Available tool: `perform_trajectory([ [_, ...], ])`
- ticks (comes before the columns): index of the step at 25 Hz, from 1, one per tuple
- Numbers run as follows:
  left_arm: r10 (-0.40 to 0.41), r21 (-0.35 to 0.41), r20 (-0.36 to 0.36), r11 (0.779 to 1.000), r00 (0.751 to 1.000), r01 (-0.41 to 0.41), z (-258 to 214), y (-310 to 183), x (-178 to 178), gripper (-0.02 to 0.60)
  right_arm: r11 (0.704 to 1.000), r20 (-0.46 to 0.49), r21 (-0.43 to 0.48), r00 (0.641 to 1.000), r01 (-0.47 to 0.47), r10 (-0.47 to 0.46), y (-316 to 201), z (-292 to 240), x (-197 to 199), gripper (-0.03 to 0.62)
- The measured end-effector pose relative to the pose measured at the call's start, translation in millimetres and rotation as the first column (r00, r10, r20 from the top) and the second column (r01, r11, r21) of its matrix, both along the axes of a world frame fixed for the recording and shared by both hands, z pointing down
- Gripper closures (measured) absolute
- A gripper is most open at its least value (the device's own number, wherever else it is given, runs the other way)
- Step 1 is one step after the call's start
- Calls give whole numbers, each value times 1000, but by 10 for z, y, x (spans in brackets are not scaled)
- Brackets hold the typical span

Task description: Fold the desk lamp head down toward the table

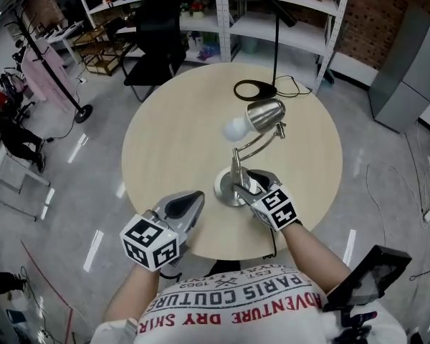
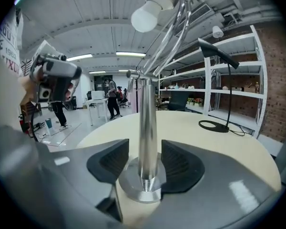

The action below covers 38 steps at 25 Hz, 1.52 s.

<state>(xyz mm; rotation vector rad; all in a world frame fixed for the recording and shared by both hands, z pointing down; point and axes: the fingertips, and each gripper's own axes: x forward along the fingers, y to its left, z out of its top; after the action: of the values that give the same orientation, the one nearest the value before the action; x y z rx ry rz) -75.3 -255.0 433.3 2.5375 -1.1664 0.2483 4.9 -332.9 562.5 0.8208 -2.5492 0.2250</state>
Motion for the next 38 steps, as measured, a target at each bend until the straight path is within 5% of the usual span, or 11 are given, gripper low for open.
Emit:
perform_trajectory([
  [5, 54, 1, 32, 999, 998, -54, -78, -60, -1, 576, 1000, -19, -12, 1000, 15, -16, -89, 94, -153, 394],
  [6, 62, 1, 34, 998, 997, -62, -105, -72, 9, 515, 1000, -26, -11, 1000, 15, -15, -104, 94, -164, 402],
  [15, 173, 84, 81, 980, 982, -179, -485, -248, 202, 437, 1000, -22, -15, 999, 26, -27, -172, 121, -249, 441],
  [26, 187, 299, 125, 929, 974, -217, -1414, -701, 494, 339, 1000, -15, -8, 999, 28, -28, -193, 121, -259, 441],
  [31, 245, 296, 203, 908, 948, -298, -1537, -890, 682, 304, 999, -14, -7, 999, 32, -32, -188, 130, -267, 441],
  [38, 318, 239, 226, 898, 921, -369, -1482, -1058, 939, 275, 999, -15, -14, 999, 31, -32, -181, 146, -264, 439],
])
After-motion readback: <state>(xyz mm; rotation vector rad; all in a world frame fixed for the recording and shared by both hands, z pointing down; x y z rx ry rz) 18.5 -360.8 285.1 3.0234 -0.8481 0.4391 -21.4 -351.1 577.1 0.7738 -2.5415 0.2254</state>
